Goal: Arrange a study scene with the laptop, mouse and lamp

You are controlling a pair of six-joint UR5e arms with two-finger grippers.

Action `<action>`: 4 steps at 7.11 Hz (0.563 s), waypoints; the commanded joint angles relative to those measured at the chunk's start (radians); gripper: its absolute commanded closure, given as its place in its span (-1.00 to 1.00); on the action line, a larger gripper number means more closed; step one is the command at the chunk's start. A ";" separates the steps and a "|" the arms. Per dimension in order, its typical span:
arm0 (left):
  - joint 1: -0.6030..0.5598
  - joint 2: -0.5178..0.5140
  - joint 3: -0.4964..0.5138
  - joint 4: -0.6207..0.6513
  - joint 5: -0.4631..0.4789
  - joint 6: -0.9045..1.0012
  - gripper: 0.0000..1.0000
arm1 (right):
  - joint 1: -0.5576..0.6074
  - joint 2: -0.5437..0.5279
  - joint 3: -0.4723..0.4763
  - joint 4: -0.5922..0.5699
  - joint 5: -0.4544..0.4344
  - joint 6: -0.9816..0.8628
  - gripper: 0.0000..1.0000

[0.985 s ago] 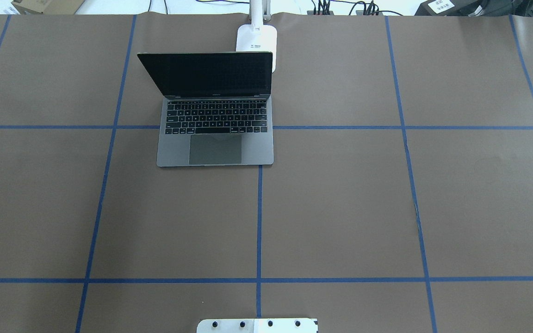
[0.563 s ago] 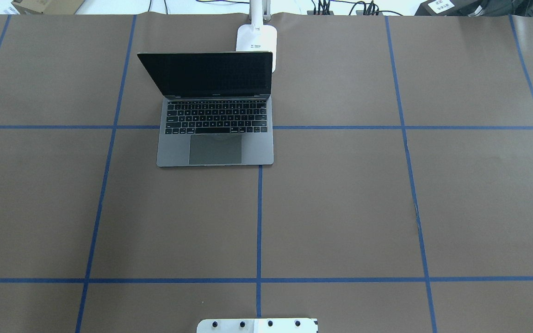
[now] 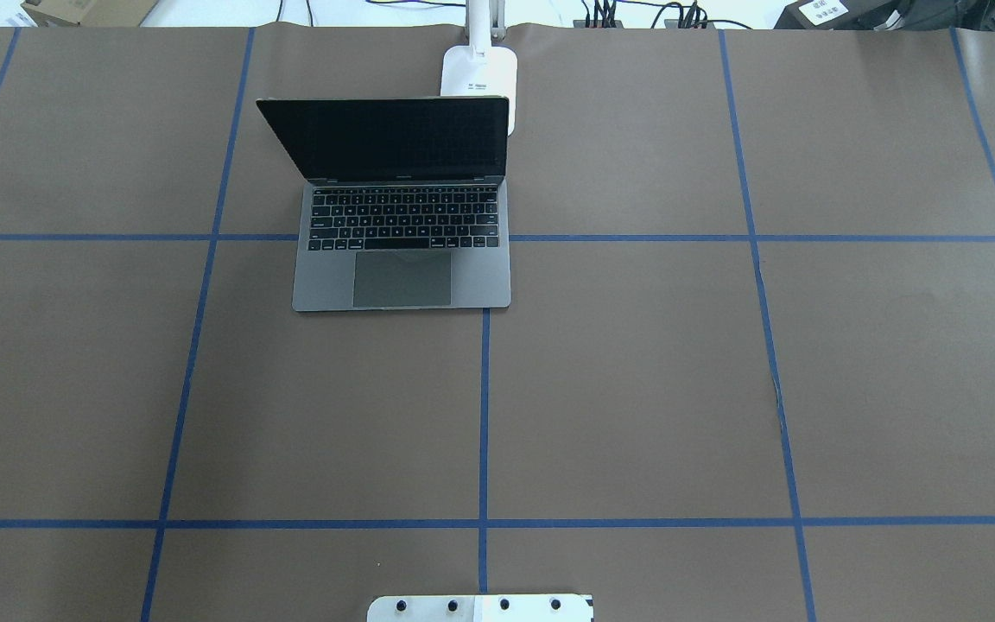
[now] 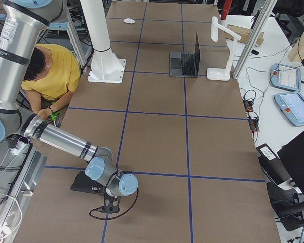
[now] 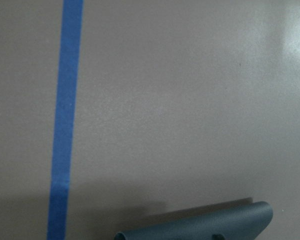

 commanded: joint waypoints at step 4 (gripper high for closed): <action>-0.002 0.000 -0.002 0.000 -0.001 -0.003 -1.00 | -0.001 0.000 0.116 -0.009 0.012 0.001 1.00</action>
